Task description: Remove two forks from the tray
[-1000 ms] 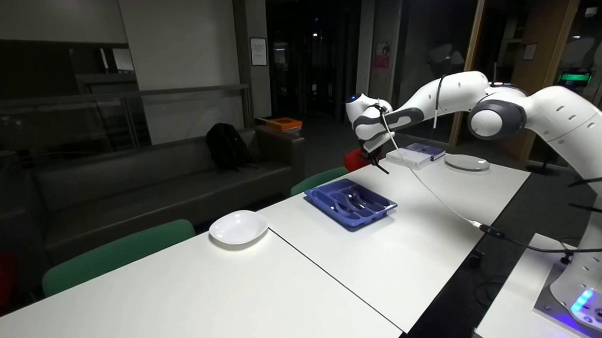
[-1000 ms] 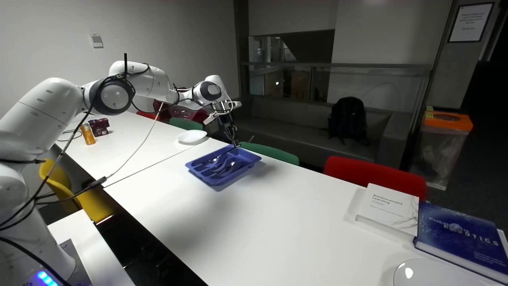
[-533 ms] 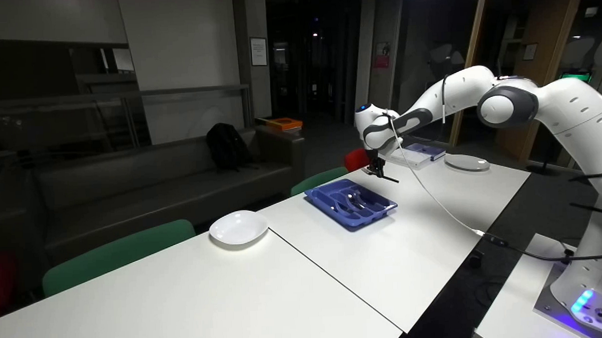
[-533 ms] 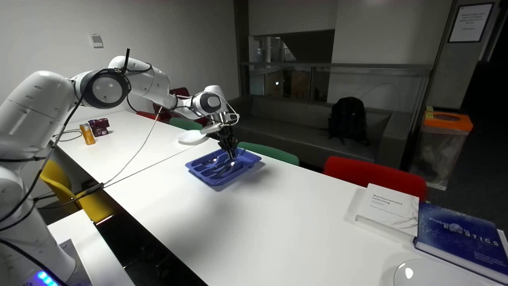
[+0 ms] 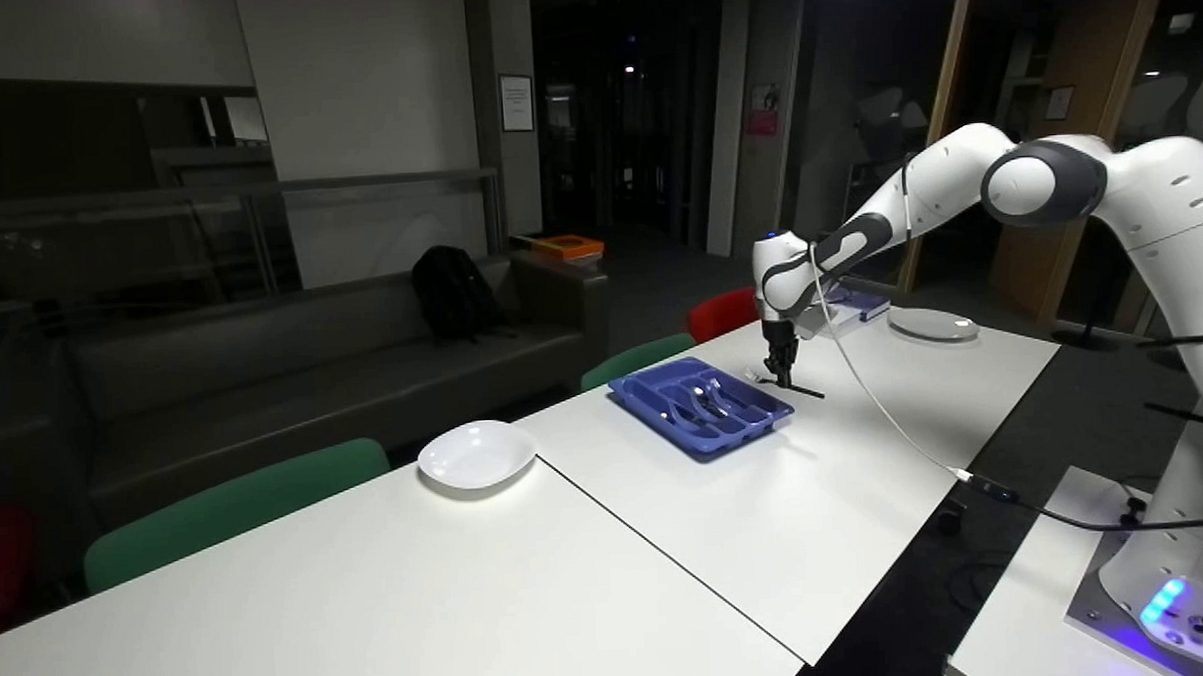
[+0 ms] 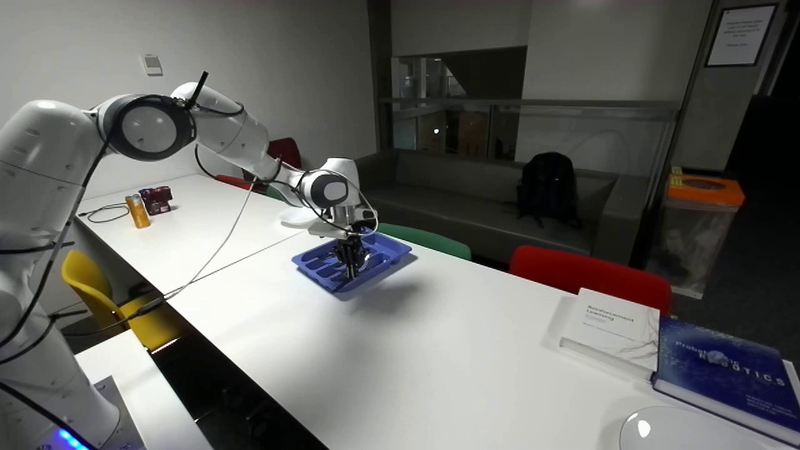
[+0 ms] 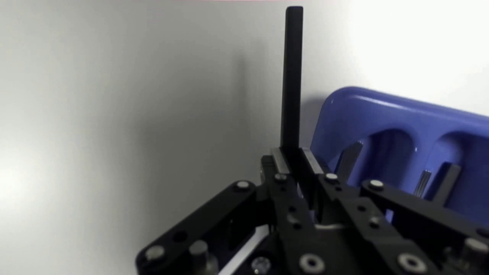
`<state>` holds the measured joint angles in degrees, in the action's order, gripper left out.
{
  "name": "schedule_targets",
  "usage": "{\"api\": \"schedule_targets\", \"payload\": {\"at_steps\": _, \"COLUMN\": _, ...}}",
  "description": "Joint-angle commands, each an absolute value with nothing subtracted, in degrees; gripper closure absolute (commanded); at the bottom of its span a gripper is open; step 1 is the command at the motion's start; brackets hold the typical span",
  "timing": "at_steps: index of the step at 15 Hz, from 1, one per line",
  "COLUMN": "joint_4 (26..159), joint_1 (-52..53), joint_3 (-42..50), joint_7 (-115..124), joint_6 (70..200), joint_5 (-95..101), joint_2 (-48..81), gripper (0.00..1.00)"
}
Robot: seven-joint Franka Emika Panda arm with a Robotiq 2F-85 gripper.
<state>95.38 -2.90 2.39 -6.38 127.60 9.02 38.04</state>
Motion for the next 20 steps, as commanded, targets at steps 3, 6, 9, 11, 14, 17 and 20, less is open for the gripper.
{"api": "schedule_targets", "payload": {"at_steps": 3, "joint_4": 111.04, "joint_1": -7.43, "joint_3": 0.96, "joint_7": -10.35, "joint_6": 132.85, "joint_5": 2.03, "joint_2": 27.70, "gripper": 0.97}}
{"api": "schedule_targets", "payload": {"at_steps": 6, "joint_4": 114.53, "joint_1": -8.23, "joint_3": 1.38, "joint_7": -10.18, "joint_6": 134.30, "joint_5": -0.36, "joint_2": 25.86, "gripper": 0.97}}
{"api": "schedule_targets", "payload": {"at_steps": 9, "joint_4": 116.79, "joint_1": -8.62, "joint_3": 1.94, "joint_7": -10.25, "joint_6": 136.53, "joint_5": -0.63, "joint_2": 25.27, "gripper": 0.97}}
{"api": "schedule_targets", "payload": {"at_steps": 11, "joint_4": 117.96, "joint_1": -8.99, "joint_3": 2.24, "joint_7": -9.99, "joint_6": 138.35, "joint_5": -0.61, "joint_2": 25.33, "gripper": 0.97}}
{"api": "schedule_targets", "payload": {"at_steps": 14, "joint_4": 119.63, "joint_1": -9.44, "joint_3": 2.87, "joint_7": -9.37, "joint_6": 141.44, "joint_5": -0.67, "joint_2": 25.62, "gripper": 0.97}}
{"api": "schedule_targets", "payload": {"at_steps": 17, "joint_4": 121.29, "joint_1": -10.12, "joint_3": 3.15, "joint_7": -9.34, "joint_6": 143.49, "joint_5": -0.86, "joint_2": 25.59, "gripper": 0.97}}
{"api": "schedule_targets", "payload": {"at_steps": 20, "joint_4": 122.56, "joint_1": -10.83, "joint_3": 3.09, "joint_7": -9.79, "joint_6": 144.89, "joint_5": -1.12, "joint_2": 25.61, "gripper": 0.97}}
